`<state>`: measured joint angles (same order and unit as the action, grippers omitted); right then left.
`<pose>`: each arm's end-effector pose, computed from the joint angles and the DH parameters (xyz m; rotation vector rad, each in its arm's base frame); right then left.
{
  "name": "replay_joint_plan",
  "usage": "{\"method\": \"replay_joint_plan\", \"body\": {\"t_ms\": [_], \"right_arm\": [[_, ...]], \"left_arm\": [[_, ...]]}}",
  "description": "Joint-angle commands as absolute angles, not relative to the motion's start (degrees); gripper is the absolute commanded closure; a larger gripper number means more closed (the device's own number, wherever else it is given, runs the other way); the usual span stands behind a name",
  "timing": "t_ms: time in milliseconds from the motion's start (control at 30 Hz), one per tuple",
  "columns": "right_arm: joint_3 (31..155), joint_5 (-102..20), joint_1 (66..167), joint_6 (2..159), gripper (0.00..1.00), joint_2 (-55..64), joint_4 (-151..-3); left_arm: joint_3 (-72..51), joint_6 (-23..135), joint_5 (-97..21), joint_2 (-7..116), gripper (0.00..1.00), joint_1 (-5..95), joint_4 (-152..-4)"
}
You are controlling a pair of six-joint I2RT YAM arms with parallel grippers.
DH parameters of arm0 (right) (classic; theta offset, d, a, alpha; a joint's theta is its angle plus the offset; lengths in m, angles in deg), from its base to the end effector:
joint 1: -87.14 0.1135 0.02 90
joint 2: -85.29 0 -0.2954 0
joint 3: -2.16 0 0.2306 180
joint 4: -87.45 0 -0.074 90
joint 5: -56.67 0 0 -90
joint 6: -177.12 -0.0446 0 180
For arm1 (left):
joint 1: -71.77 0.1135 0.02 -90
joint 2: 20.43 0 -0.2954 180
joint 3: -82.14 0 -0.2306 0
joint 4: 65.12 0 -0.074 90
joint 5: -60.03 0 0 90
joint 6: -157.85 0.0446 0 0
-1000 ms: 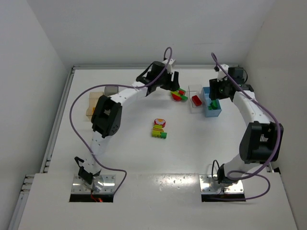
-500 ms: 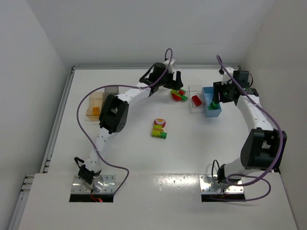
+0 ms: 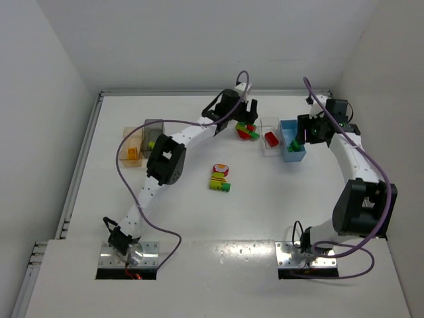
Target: Sort the legos into containers by color
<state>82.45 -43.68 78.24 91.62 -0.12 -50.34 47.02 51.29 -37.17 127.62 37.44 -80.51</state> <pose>0.3035 -0.0394 0.3007 0.0072 2.3819 0.1056 0.5031 -0.3503 0.2194 0.3895 1.9188 -0.7154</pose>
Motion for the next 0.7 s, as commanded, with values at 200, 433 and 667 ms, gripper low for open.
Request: {"method": "replay_joint_plan", "body": {"t_ms": [200,433,667], "right_arm": [[82.8,-44.7,76.7,90.8,0.40,2.1,-51.0],[82.8,-45.7,76.7,90.3,0.40,2.1,-51.0],[83.3,-47.3,76.7,89.2,0.40,2.1,-51.0]], "left_arm": [[49.8,56.2,-33.3,129.3,0.13,34.7,-83.1],[39.8,59.2,-33.9,121.4,0.22,35.2,-88.0],[24.8,59.8,-35.2,110.7,0.37,39.4,-95.2]]}}
